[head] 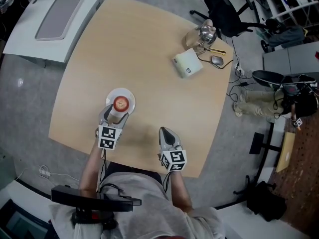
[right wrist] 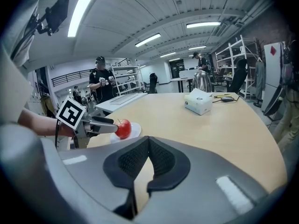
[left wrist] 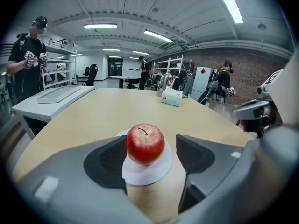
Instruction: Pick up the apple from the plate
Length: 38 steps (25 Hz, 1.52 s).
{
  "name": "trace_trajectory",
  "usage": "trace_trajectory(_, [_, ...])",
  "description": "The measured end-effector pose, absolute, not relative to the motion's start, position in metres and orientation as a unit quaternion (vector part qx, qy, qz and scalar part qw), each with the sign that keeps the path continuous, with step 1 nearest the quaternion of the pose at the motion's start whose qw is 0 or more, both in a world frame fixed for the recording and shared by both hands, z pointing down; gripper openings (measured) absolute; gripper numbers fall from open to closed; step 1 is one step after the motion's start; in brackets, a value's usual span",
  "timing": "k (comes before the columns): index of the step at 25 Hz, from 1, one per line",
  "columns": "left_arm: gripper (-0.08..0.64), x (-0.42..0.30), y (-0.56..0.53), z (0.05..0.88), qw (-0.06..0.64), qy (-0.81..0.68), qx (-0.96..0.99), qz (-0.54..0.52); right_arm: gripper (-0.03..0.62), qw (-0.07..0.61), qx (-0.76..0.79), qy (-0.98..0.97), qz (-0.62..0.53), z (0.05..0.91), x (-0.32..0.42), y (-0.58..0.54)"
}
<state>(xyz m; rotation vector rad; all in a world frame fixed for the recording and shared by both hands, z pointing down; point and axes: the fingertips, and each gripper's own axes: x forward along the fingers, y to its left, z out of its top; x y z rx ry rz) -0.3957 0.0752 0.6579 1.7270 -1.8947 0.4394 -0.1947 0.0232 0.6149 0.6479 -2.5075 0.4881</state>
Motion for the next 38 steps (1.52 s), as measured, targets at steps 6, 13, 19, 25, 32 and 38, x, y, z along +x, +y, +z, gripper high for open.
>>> trace_trajectory(6, [0.394,-0.402,0.065,0.669,0.272,-0.701,0.637,0.167,0.006,0.255,0.244,-0.918,0.183,0.619,-0.197,0.013])
trace_trajectory(13, [0.436,-0.407,0.059,0.687,0.288,-0.687,0.639,0.189,0.006,0.263,0.244,-0.915,0.186,0.626,-0.204,0.006])
trace_trajectory(19, [0.437,-0.404,0.056,0.693,0.288,-0.681,0.642,0.2,0.006,0.266,0.249,-0.912,0.19,0.629,-0.201,0.004])
trace_trajectory(25, [0.43,-0.406,0.055,0.697,0.295,-0.68,0.639,0.208,0.006,0.267,0.254,-0.91,0.192,0.628,-0.2,0.003])
trace_trajectory(32, [0.382,-0.409,0.049,0.699,0.296,-0.681,0.636,0.209,0.006,0.269,0.257,-0.908,0.193,0.632,-0.2,0.002])
trace_trajectory(38, [0.38,-0.411,0.053,0.695,0.293,-0.68,0.633,0.226,0.006,0.267,0.258,-0.909,0.192,0.627,-0.2,0.004])
